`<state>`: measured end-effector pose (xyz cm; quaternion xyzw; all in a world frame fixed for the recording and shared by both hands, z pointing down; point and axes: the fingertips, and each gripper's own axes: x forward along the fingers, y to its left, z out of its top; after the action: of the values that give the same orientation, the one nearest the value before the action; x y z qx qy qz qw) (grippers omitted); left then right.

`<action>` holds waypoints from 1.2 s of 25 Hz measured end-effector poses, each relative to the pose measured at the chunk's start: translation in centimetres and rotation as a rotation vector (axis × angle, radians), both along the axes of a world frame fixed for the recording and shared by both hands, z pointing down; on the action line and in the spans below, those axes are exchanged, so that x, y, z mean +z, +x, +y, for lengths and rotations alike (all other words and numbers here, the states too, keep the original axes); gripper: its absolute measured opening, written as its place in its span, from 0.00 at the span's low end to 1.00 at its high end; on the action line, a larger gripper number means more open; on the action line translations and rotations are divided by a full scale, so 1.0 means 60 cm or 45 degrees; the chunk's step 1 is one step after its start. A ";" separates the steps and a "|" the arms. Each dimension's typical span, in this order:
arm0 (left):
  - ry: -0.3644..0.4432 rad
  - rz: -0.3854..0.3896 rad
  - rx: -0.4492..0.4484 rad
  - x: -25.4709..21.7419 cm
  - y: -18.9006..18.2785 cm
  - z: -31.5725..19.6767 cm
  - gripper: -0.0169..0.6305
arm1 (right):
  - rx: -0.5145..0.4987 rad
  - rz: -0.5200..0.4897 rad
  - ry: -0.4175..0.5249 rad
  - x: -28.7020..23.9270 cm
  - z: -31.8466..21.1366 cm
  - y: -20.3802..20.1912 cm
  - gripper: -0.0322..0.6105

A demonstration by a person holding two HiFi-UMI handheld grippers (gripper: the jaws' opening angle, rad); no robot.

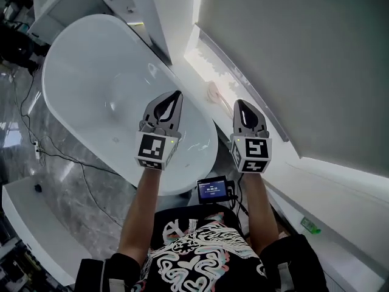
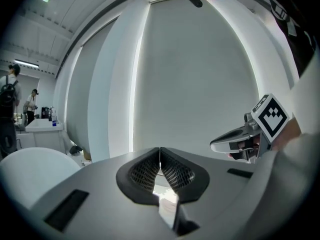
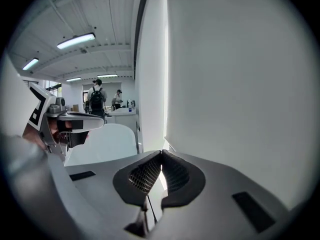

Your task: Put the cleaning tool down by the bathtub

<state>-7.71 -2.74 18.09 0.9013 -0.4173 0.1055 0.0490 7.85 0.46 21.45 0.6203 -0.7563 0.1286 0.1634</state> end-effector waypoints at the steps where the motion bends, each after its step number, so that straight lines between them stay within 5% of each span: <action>1: 0.012 0.008 0.005 -0.009 0.000 0.004 0.05 | 0.010 -0.011 0.012 -0.006 0.008 0.000 0.09; 22: 0.206 0.079 -0.004 -0.230 -0.048 0.091 0.05 | 0.017 -0.107 0.187 -0.202 0.098 -0.040 0.09; 30: 0.229 0.116 -0.025 -0.260 -0.069 0.115 0.05 | -0.023 -0.103 0.238 -0.235 0.124 -0.073 0.09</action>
<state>-11.84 4.14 2.52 0.9018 -0.4312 0.0259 -0.0122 3.48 7.91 7.35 0.6202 -0.7766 0.0811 0.0753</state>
